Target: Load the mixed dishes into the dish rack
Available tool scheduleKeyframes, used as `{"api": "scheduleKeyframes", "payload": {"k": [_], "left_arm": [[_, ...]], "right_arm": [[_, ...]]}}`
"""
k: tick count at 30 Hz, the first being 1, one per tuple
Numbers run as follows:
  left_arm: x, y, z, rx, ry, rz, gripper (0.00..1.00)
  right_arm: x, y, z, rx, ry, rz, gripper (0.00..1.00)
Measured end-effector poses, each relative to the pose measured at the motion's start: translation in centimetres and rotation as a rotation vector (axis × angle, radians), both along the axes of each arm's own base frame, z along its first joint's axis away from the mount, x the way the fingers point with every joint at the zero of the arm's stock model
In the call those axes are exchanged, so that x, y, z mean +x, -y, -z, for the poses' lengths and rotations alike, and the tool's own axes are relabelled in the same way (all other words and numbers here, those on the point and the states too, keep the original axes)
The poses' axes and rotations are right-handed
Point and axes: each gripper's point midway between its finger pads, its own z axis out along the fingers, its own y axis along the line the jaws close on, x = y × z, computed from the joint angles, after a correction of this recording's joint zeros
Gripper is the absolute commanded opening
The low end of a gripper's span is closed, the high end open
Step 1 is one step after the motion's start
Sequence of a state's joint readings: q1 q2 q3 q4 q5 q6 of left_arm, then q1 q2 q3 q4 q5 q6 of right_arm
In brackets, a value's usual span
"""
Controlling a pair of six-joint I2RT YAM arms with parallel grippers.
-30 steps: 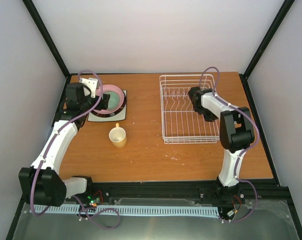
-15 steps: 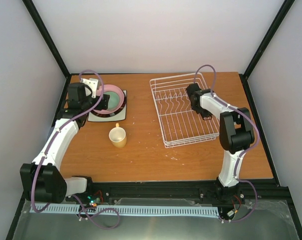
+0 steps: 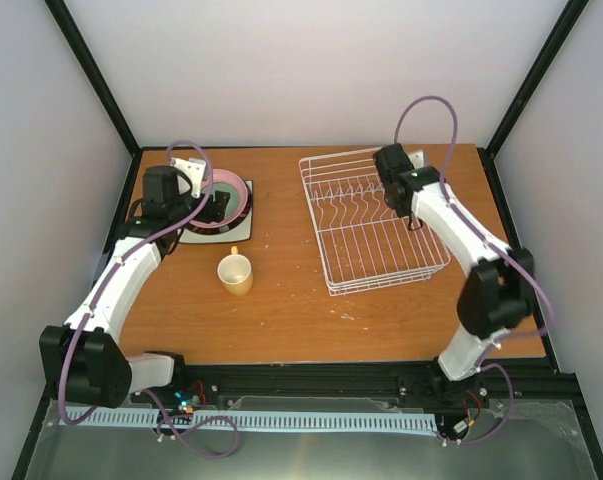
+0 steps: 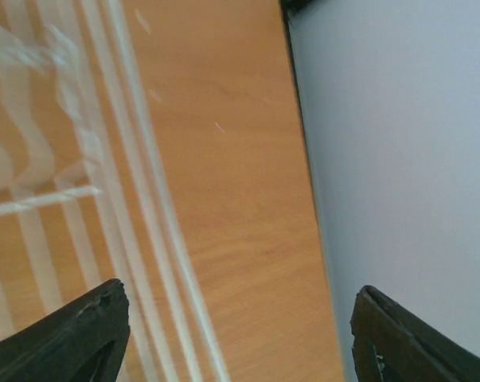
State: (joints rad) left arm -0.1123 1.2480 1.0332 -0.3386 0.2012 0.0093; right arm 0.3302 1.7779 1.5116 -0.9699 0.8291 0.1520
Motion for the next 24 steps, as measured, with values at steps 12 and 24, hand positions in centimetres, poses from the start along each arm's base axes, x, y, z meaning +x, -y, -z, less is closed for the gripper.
{"api": "scheduleKeyframes", "payload": {"k": [12,24], "left_arm": [[-1.2,-2.3,-3.3,-0.003,0.084,-0.141,0.90],[-4.5,-4.3,-9.0,-0.042,0.251,-0.252,0.91]], "right_arm": [[0.5,-27.8,-7.8,0.703,0.130,-0.719,0.03],[3.7,-37.2,7.3,0.659,-0.217,-0.791,0.03]]}}
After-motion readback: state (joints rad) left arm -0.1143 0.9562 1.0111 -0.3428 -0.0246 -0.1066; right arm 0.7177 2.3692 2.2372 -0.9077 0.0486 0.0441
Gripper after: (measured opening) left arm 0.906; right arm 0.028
